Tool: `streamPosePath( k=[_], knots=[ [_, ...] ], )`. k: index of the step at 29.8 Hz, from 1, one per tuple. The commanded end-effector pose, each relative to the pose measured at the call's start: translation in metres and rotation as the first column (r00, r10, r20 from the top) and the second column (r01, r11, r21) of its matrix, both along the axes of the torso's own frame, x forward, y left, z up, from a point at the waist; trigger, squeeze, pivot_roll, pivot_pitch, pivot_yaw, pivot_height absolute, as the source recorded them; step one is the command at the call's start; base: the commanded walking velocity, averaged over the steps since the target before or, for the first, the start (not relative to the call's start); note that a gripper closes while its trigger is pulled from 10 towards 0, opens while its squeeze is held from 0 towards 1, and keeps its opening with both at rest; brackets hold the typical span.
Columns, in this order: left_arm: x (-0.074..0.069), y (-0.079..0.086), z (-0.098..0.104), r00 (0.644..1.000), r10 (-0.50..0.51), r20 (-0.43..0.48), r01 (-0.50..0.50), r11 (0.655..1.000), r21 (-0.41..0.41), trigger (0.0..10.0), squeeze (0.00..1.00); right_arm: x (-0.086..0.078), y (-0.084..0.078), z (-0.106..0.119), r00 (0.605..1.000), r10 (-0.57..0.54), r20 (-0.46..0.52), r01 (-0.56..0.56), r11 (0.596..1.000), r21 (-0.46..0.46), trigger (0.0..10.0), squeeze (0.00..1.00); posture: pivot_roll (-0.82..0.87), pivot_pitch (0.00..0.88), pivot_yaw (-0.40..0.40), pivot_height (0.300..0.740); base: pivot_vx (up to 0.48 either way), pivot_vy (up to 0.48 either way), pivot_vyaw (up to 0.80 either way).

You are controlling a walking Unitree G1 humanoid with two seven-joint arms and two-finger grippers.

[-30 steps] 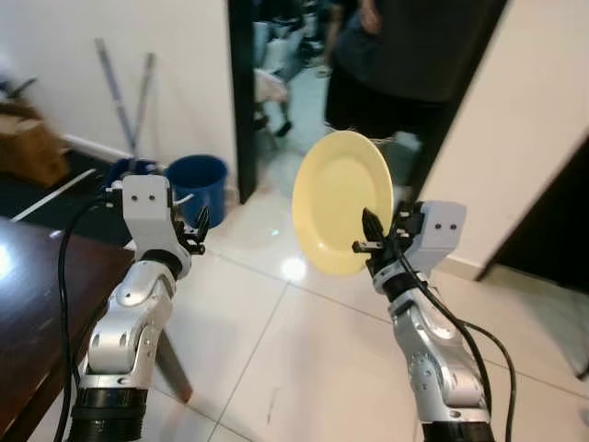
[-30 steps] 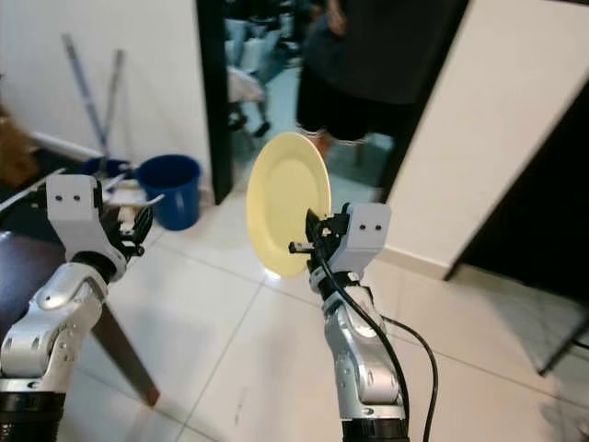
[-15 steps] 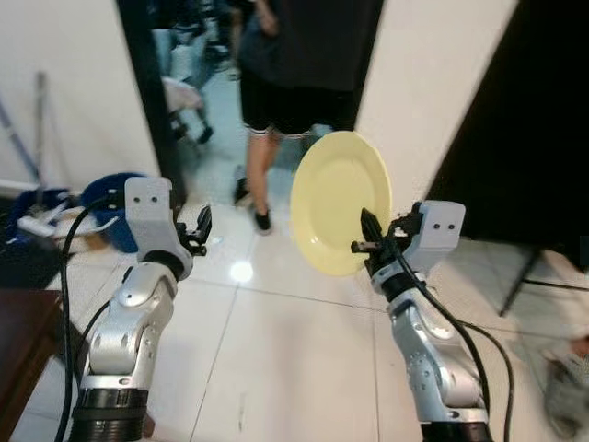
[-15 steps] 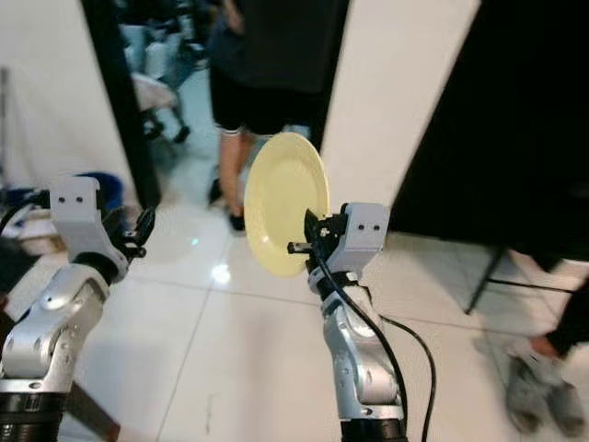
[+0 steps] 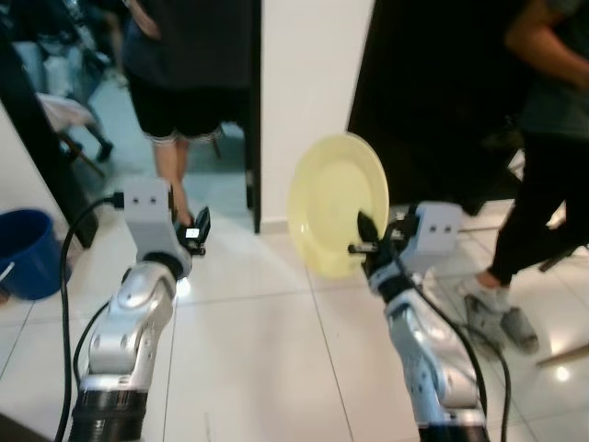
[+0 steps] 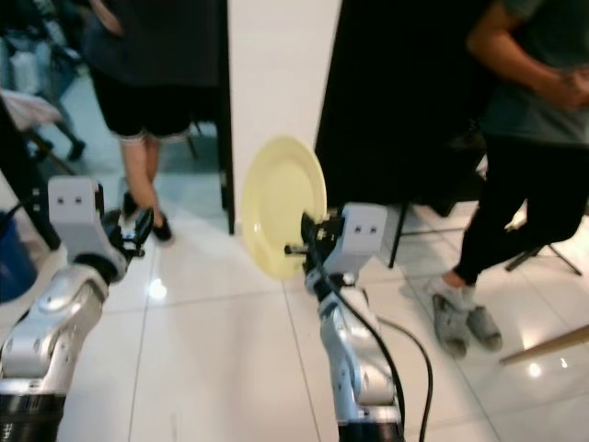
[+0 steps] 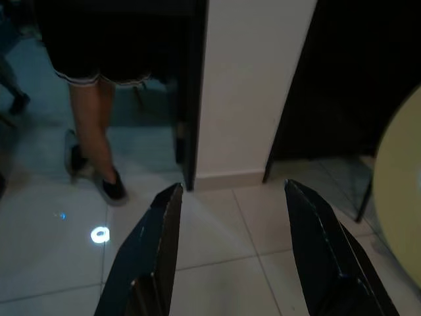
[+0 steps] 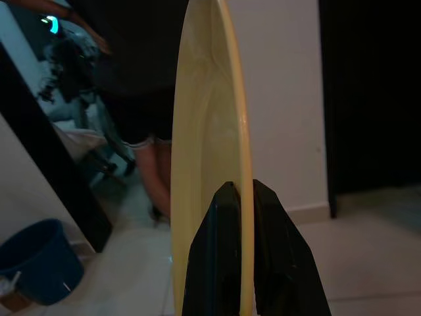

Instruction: Setting the table

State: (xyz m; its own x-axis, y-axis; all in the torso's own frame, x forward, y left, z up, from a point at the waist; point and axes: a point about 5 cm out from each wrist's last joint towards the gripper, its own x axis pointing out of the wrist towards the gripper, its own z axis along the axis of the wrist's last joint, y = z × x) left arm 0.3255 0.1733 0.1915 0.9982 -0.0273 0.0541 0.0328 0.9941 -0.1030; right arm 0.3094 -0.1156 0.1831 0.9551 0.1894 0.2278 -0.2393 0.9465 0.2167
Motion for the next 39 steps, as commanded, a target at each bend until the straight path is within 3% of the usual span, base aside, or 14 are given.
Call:
streamPosePath(
  k=[1, 39],
  knots=[
    [-0.0011, -0.0004, -0.0033, 1.0, 0.0, -0.014, 0.0, 1.0, 0.011, 10.0, 0.0, -0.0001, -0.0013, 0.0018, 1.0, -0.007, 0.005, 0.007, 1.0, 0.008, 10.0, 0.0, 0.02, 0.0, 0.071, 0.74, 0.0, 0.0, -0.8],
    [-0.0008, -0.0004, -0.0027, 1.0, -0.003, -0.014, 0.004, 1.0, 0.009, 10.0, 0.0, 0.0003, -0.0011, 0.0009, 1.0, -0.01, 0.002, 0.01, 1.0, 0.011, 10.0, 0.0, 0.02, 0.0, 0.073, 0.74, 0.0, 0.0, -0.8]
  ],
)
